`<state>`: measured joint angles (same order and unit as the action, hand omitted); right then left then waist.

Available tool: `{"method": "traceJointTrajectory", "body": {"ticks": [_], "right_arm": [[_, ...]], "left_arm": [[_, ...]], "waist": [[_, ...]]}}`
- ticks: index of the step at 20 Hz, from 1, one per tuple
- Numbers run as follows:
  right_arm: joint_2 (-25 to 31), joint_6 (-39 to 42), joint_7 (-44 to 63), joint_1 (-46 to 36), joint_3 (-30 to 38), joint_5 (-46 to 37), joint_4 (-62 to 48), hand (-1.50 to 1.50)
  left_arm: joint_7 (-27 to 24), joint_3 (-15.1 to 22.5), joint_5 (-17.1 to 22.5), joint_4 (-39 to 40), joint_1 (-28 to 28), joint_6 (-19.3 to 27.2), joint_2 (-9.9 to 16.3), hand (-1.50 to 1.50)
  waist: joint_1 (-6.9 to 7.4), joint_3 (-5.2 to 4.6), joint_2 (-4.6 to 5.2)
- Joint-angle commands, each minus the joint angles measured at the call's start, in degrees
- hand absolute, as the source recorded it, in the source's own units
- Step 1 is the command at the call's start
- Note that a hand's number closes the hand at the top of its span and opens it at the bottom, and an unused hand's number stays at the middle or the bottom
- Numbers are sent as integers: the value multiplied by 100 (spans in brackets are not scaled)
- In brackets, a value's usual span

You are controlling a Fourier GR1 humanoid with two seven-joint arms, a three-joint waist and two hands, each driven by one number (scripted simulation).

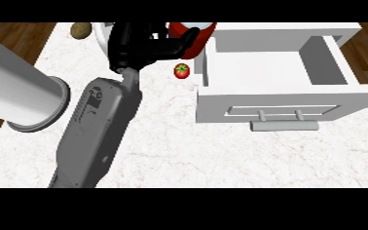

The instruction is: Pick up the can, place it into the drawer and close the drawer

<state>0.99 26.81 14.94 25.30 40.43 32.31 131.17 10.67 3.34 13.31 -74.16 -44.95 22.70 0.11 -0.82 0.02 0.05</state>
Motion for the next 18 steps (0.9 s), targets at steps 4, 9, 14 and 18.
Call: {"method": "traceJointTrajectory", "body": {"ticks": [4,9,14,18], "right_arm": [[35,10,155,-105,31,107,-77,-150],[68,-110,196,-263,-94,40,57,-150],[210,-285,307,-292,-86,-26,109,-150],[36,48,-74,-272,-127,-158,-205,-150]], "left_arm": [[-65,44,236,1097,-1170,315,-11,150],[-276,347,515,1842,-1988,965,-11,150],[-345,353,711,2178,-2270,838,-11,150],[-801,1101,1514,2613,-2513,1389,-11,150]], "waist": [[-33,0,7],[-97,1,24],[-48,-1,12],[-171,4,26]]}}
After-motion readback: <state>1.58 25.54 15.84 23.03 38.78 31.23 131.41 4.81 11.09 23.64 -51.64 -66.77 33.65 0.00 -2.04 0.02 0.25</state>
